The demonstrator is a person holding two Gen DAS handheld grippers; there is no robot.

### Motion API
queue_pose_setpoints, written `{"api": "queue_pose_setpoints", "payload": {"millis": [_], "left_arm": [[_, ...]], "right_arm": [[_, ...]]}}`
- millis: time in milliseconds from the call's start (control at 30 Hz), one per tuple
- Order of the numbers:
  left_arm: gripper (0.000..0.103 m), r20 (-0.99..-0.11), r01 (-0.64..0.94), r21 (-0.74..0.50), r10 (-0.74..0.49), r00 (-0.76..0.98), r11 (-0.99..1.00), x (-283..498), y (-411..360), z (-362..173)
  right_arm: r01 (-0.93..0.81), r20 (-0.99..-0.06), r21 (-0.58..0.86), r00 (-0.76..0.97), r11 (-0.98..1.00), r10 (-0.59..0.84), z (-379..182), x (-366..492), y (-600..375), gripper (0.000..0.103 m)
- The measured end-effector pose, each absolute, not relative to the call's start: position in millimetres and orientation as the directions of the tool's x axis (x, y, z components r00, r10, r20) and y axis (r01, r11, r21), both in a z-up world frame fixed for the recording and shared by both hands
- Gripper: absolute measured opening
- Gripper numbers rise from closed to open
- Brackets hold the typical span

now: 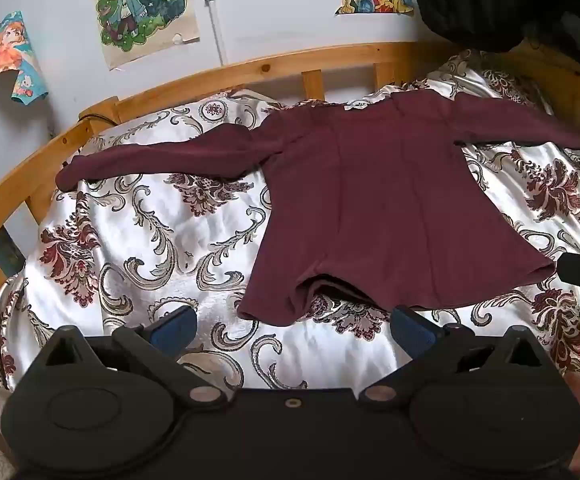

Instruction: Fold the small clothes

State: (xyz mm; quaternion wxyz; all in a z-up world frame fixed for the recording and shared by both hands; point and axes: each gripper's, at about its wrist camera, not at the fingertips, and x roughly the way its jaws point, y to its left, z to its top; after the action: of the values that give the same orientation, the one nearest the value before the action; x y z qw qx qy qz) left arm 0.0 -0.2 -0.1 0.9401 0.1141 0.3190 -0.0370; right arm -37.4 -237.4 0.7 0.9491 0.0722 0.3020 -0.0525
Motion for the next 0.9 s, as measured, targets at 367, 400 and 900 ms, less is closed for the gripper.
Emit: {"api": "queue_pose_setpoints", "payload": {"millis": [367, 400, 900], "left_arm": [[0.103, -0.613, 0.137, 0.182, 0.003, 0.790, 0.974, -1.6, -0.5, -3.1], [0.103, -0.612, 0.137, 0.181, 0.002, 0.791, 0.974, -2.2, -0.6, -3.2], [0.103, -0.615, 0.130, 0.170, 0.002, 0.789, 0.977, 2.2, 3.8, -2.8]], "right_arm": [[0.143, -0.578, 0.109, 0.814, 0.984, -0.055, 1.4, -38.4, -239.0, 0.103], [0.144, -0.578, 0.110, 0.814, 0.983, -0.054, 1.5, -38.3, -239.2, 0.103], [0.149, -0.582, 0.116, 0.812, 0.982, -0.054, 0.3, -37.0, -239.7, 0.103]]}}
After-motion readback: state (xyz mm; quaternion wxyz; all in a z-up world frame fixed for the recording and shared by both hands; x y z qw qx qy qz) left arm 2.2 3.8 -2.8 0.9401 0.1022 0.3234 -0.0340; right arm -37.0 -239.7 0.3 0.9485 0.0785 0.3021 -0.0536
